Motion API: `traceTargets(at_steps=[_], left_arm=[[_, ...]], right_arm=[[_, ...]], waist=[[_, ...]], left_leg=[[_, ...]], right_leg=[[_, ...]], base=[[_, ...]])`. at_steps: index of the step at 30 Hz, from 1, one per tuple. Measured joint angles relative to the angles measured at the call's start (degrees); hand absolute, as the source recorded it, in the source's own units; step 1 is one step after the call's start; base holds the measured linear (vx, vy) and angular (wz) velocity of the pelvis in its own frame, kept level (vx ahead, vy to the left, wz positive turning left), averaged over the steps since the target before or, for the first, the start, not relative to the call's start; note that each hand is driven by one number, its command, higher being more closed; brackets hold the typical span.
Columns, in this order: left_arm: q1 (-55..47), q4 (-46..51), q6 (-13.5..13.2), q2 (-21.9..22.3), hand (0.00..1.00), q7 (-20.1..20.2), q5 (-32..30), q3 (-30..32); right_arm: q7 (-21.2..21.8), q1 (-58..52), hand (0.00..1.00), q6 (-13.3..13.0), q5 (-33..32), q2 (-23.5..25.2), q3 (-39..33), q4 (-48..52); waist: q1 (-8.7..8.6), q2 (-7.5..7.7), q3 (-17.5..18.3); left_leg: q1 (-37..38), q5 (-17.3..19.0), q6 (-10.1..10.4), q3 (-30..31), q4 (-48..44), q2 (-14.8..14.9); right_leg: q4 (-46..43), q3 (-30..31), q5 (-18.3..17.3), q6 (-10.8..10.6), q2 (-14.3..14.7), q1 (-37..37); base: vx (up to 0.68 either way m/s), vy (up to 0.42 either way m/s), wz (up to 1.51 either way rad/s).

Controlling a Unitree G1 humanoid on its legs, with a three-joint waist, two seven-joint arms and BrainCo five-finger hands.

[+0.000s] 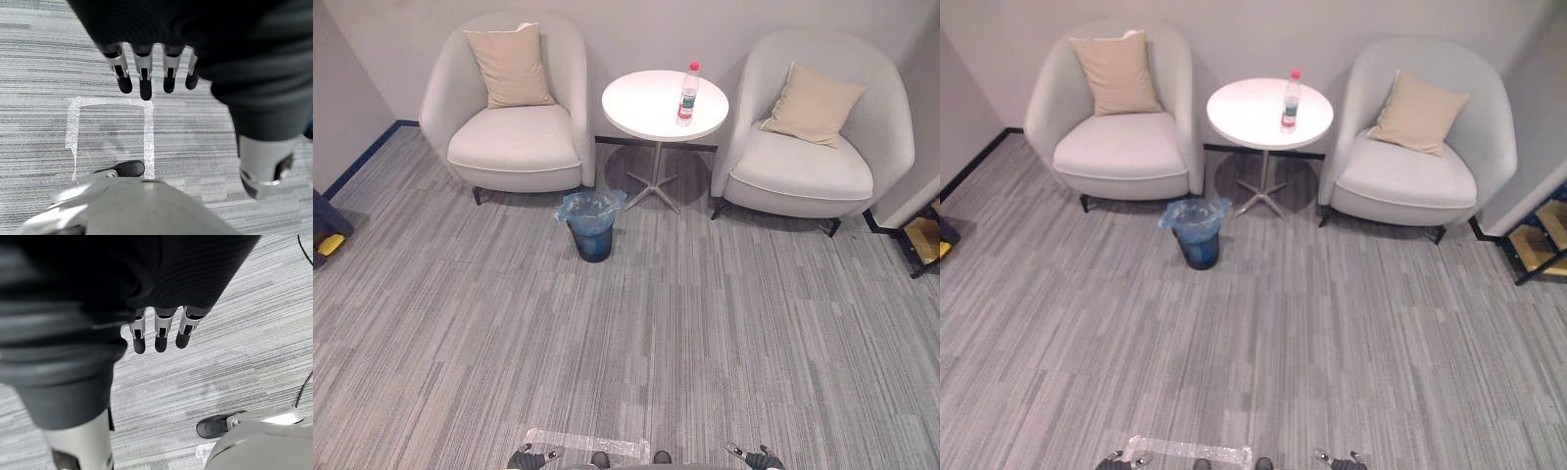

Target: Gather rubbish on tea table into small bin, then transfer packed bag to large trash can.

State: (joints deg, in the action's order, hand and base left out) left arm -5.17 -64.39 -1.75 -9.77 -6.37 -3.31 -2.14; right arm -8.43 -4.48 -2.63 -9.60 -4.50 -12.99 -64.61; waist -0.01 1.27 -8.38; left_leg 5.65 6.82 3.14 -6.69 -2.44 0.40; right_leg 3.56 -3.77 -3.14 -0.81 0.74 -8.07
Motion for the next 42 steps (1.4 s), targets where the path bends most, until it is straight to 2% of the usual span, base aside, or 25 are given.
traceTargets(at_steps=[3, 6, 9, 11, 13, 14, 15, 16, 18, 21, 22, 24, 26, 28, 29, 30, 31, 32, 33, 34, 35, 36, 37, 39, 42], left_arm=[[0.5, 2.01, 0.02, 0.06, 0.0, -0.04, 0.04, 1.64], [-0.57, 4.67, -0.04, 1.73, 0.0, -0.61, 0.17, 5.03], [-0.83, 5.76, -0.1, 2.13, 0.0, -1.26, 0.75, 5.55], [-0.77, 5.9, -0.16, 2.18, 0.0, -1.31, 1.33, 5.58], [-0.81, 5.7, -0.13, 2.54, 0.0, -1.3, 1.33, 5.35], [-1.23, 5.13, -0.17, 2.98, 0.0, -1.28, 1.35, 5.0], [-1.18, 4.99, -0.15, 2.24, 0.0, -1.17, 1.33, 5.02], [-1.15, 4.86, -0.15, 1.42, 0.0, -1.23, 1.28, 5.07], [-0.52, 4.14, -0.13, 1.13, 0.0, -1.26, 1.29, 4.99], [0.29, 4.07, -0.02, 0.53, 0.0, -1.23, 1.25, 3.16], [0.99, 4.05, -0.03, 0.38, 0.0, -1.24, 1.23, 2.12], [1.73, 3.99, -0.03, 0.58, 0.0, -1.24, 1.26, 1.58], [2.43, 4.02, -0.1, 1.02, 0.0, -1.23, 1.27, 1.11], [3.03, 4.0, -0.23, 1.23, 0.0, -1.18, 1.31, 1.0], [3.3, 3.96, -0.26, 1.73, 0.0, -1.18, 1.31, 0.99], [3.33, 3.93, -0.28, 1.77, 0.0, -1.17, 1.3, 0.96], [3.35, 3.97, -0.31, 1.72, 0.0, -1.11, 1.29, 0.98], [3.55, 3.69, -0.32, 1.45, 0.0, -1.12, 1.23, 1.15], [4.28, 2.49, -0.37, 3.12, 0.0, -1.39, 1.23, 1.7], [4.27, 1.92, -0.58, 4.29, 0.0, -1.18, 1.22, 1.95], [4.34, 1.97, -0.59, 5.22, 0.0, -1.2, 1.29, 3.16], [4.5, 2.5, -0.53, 6.88, 0.0, -1.15, 1.35, 5.88], [4.38, 4.23, -0.53, 8.0, 0.0, -1.08, 1.37, 8.14], [4.35, 6.63, -0.76, 8.16, 0.0, -1.01, 1.44, 9.22], [4.41, 8.22, -0.96, 8.05, 0.0, -1.16, 1.3, 9.05]], right_arm=[[-0.02, 0.01, 0.0, -0.32, -1.31, 0.05, -0.16, 0.67], [-0.59, -0.54, 0.0, -0.26, -2.39, -0.31, -0.38, 1.88], [-0.96, -1.02, 0.0, -0.23, -2.87, -0.43, -0.42, 3.05], [-1.34, -0.84, 0.0, -0.12, -2.79, -0.45, -0.42, 3.01], [-1.51, -0.11, 0.0, -0.12, -2.74, -0.83, -0.43, 2.74], [-1.5, -0.13, 0.0, -0.13, -2.67, -1.42, -0.35, 2.33], [-1.58, 0.02, 0.0, -0.01, -2.41, -1.15, -0.37, 1.79], [-1.55, -0.11, 0.0, -0.09, -1.99, -0.06, -0.44, 1.93], [-1.26, -0.01, 0.0, -0.1, -1.57, 0.37, -0.43, 2.48], [-0.56, 0.08, 0.0, -0.28, -1.5, 1.04, -0.48, 3.8], [-0.43, 0.32, 0.0, -0.24, -1.46, 1.12, -0.46, 4.79], [-0.37, 1.47, 0.0, -0.25, -1.02, 1.1, -0.39, 5.1], [-0.2, 2.56, 0.0, -0.32, 0.71, 1.15, -0.2, 5.23], [0.05, 3.58, 0.0, -0.26, 0.74, 1.32, 0.21, 5.11], [0.45, 4.56, 0.0, -0.25, 0.74, 1.24, 0.68, 5.12], [0.53, 4.61, 0.0, -0.27, 0.75, 1.24, 0.92, 5.14], [0.56, 4.39, 0.0, -0.21, 0.81, 1.27, 1.06, 5.03], [0.72, 3.8, 0.0, -0.27, 0.58, 1.24, 1.3, 4.88], [0.68, 4.87, 0.0, -0.22, 0.91, -0.16, 1.08, 4.73], [0.64, 4.64, 0.0, -0.23, 1.22, -0.55, 1.12, 4.67], [0.65, 4.58, 0.0, -0.27, 0.96, -0.56, 0.63, 4.63], [0.4, 4.58, 0.0, -0.32, 0.72, -0.48, 0.41, 4.96], [0.25, 4.44, 0.0, -0.32, 0.71, -0.53, 0.59, 5.18], [-0.05, 4.19, 0.0, -0.25, 0.61, -0.1, 2.14, 5.15], [-0.31, 3.5, 0.0, -0.23, 0.49, 0.7, 2.94, 5.17]], waist=[[0.05, -0.05, -1.87], [0.49, -1.25, -2.74], [0.43, -1.78, -3.01], [0.66, -1.78, -3.04], [1.07, -2.08, -2.9], [1.8, -2.88, -2.52], [2.19, -2.01, -2.15], [2.34, -0.44, -1.22], [2.93, 0.33, -0.74], [2.64, 0.45, -0.77], [2.25, 0.24, -0.91], [2.19, -0.69, -1.71], [1.98, -1.36, -1.82], [1.55, -1.48, -1.85], [0.33, -1.7, -1.98], [0.03, -1.51, -1.93], [-0.13, -0.87, -1.8], [-0.25, 0.89, -1.59], [0.05, -2.55, -2.22], [-0.22, -3.0, -1.74], [-0.27, -3.75, -1.77], [-0.5, -4.43, -2.18], [-0.3, -4.82, -3.01], [0.74, -4.42, -4.16], [1.31, -3.34, -4.34]], left_leg=[[-8.78, 4.28, 1.9, -3.73, -22.64, 2.63], [-16.94, 4.55, -0.05, -5.36, -42.09, 6.42], [-22.27, 6.39, 0.14, -4.69, -42.39, 7.09], [-23.75, 5.98, 0.54, -4.19, -32.91, 5.24], [-22.51, 2.62, 2.14, -0.29, -19.39, 2.3], [-21.83, -1.02, 0.74, 1.45, -15.38, 1.96], [-21.75, -0.45, -1.18, 0.34, -17.24, 1.04], [-21.79, 1.77, -1.63, -0.8, -18.13, -0.04], [-19.58, 3.48, -3.12, -3.0, -18.21, -0.39], [-12.36, 5.75, -4.76, -4.38, -15.53, -1.06], [-9.74, 6.37, -4.99, -3.94, -14.51, -1.09], [-3.25, 6.38, -5.0, -3.53, -10.21, -0.76], [1.47, 6.38, -5.0, -3.38, -7.45, 1.1], [2.62, 6.37, -5.0, -2.59, -7.2, 2.59], [3.54, 6.4, -4.94, -1.2, -6.28, 3.92], [3.89, 6.47, -4.79, -0.72, -6.05, 3.95], [4.83, 6.85, -3.75, -0.04, -5.7, 3.59], [6.37, 8.71, -0.55, 1.62, -5.91, 3.02], [7.65, 9.96, 1.26, 2.64, -6.5, 5.82], [6.32, 9.95, 1.28, 3.64, -9.9, 6.44], [4.27, 9.99, 1.42, 4.49, -14.45, 7.44], [-1.94, 8.98, 2.86, 6.12, -27.06, 8.83], [-7.81, 7.39, 3.65, 7.04, -40.09, 11.27], [-13.18, 7.75, 4.05, 5.23, -52.86, 14.16], [-18.92, 8.28, 3.0, -1.16, -51.11, 15.02]], right_leg=[[-2.67, 2.04, -3.14, 2.94, 0.16, 0.14], [-7.42, 4.79, -6.35, 4.26, 0.47, 0.1], [-8.51, 7.63, -7.77, 5.18, -0.43, 0.05], [-8.6, 8.99, -9.12, 4.02, -1.91, -0.02], [-9.33, 10.88, -11.34, 2.46, -3.22, 0.25], [-10.44, 12.19, -13.11, 1.19, -3.0, 0.37], [-12.33, 13.07, -14.35, 0.18, -4.12, 0.58], [-14.76, 13.18, -14.94, -0.89, -5.37, 1.02], [-23.92, 13.44, -14.44, -1.99, -5.83, 4.65], [-47.99, 10.82, -11.38, -11.27, -6.54, 13.38], [-55.06, 6.91, -11.59, -10.82, -7.48, 16.3], [-59.21, -0.52, -13.69, -6.3, -9.82, 18.97], [-54.65, -6.37, -15.48, -3.13, -9.81, 21.39], [-46.41, -8.48, -15.45, -2.31, -9.07, 24.27], [-34.75, -6.73, -11.71, -2.22, -7.03, 26.41], [-30.56, -5.72, -9.41, -2.35, -6.5, 26.44], [-24.58, -3.57, -4.0, -1.9, -6.12, 26.12], [-22.4, -1.1, 2.26, -0.31, -6.23, 26.12], [-26.53, -2.75, 0.52, 0.35, -4.34, 26.49], [-26.65, -3.09, -2.97, 0.86, -3.83, 26.03], [-26.57, -3.93, -3.78, 1.42, -3.38, 25.38], [-25.45, -4.85, -5.53, 1.53, -2.36, 23.56], [-23.87, -5.63, -6.32, 2.29, -0.94, 20.67], [-22.29, -6.7, -7.89, 4.21, 0.37, 14.85], [-17.44, -7.76, -9.26, 4.0, 0.16, 7.16]], base=[[-0.05, -0.08, -0.29], [0.04, -0.031, -0.51], [0.21, 0.073, -0.39], [0.26, 0.141, -0.35], [0.35, 0.224, -0.53], [0.4, 0.272, -0.75], [0.46, 0.263, -0.66], [0.48, 0.225, -0.44], [0.52, 0.221, -0.46], [0.43, 0.142, -0.23], [0.4, 0.061, 0.07], [0.4, 0.013, 0.0], [0.39, -0.058, 0.06], [0.4, -0.152, 0.3], [0.36, -0.203, 0.43], [0.37, -0.22, 0.49], [0.43, -0.298, 0.45], [0.44, -0.3, 0.28], [0.49, -0.347, 0.26], [0.3, -0.207, 0.11], [0.36, -0.287, 0.36], [0.36, -0.308, 0.31], [0.44, -0.326, 0.24], [0.37, -0.21, 0.04], [0.35, -0.154, 0.16]])
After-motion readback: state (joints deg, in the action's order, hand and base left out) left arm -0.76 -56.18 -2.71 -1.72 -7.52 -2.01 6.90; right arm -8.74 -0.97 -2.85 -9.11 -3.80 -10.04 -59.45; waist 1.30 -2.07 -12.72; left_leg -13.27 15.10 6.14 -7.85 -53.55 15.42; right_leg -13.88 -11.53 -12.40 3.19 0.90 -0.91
